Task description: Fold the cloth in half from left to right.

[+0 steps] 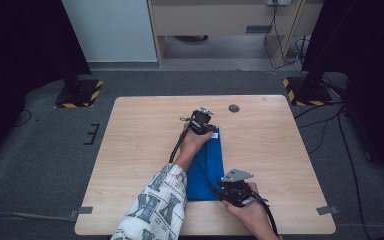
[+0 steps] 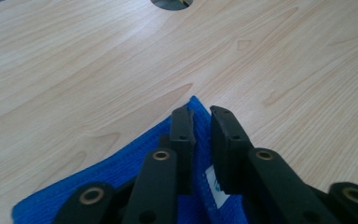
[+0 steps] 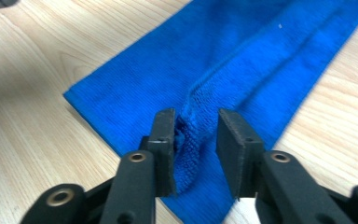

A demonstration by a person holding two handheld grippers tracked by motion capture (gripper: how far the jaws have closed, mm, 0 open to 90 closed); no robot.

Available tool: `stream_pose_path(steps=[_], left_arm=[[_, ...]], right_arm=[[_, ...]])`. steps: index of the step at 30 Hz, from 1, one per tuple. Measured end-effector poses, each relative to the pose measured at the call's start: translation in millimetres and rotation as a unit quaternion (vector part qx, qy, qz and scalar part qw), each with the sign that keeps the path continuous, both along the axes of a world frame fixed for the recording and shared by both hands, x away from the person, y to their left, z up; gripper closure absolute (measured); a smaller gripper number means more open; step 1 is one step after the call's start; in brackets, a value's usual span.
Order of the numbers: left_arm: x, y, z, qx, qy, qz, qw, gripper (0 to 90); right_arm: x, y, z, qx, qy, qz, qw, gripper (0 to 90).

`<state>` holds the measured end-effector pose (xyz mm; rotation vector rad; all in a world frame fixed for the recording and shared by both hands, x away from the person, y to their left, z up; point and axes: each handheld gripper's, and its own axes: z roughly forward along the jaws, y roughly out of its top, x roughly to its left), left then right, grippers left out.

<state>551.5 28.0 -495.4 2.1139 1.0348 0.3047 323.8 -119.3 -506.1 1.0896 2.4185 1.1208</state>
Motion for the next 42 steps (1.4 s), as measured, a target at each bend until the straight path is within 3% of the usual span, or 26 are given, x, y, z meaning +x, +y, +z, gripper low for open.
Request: stream_pose_path(steps=[4,12,16,22,28,33,37,42], left_arm=[[-0.6,-2.6,0.3,-0.024,0.002,0.005,0.9997,71.9],[-3.8,-10.1,1.2,-0.029,-0.011,-0.001,0.9995,65.4],[-5.2,-14.8,-0.1,-0.046,-0.01,-0.008,0.9989,57.2],[-8.5,-16.8,4.0,-0.043,-0.025,-0.018,0.9986,45.0],[-12.5,-11.4,11.2,-0.031,-0.027,-0.027,0.9988,35.5],[-14.8,-1.1,17.3,-0.025,-0.029,-0.026,0.9989,27.5],[-16.6,8.5,20.1,-0.014,-0.027,-0.012,0.9995,17.2],[-19.3,22.3,20.9,-0.008,-0.025,-0.006,0.9996,13.5]], right_arm=[[0.0,-8.3,-0.4,-0.001,0.006,-0.011,0.9999,62.2],[-0.9,-24.5,-2.7,0.012,0.029,-0.029,0.9991,53.9],[-1.2,-28.1,-5.1,0.008,0.042,-0.036,0.9984,48.3],[-0.6,-34.3,-7.0,0.015,0.044,-0.047,0.9978,35.7],[2.8,-34.8,-1.3,0.029,0.021,-0.051,0.9981,22.3],[8.8,-32.5,1.6,0.03,0.016,-0.051,0.9981,17.6],[15.7,-33.2,2.2,0.029,0.01,-0.062,0.9976,16.7],[25.6,-34.3,2.8,0.038,0.011,-0.074,0.9965,14.6]])
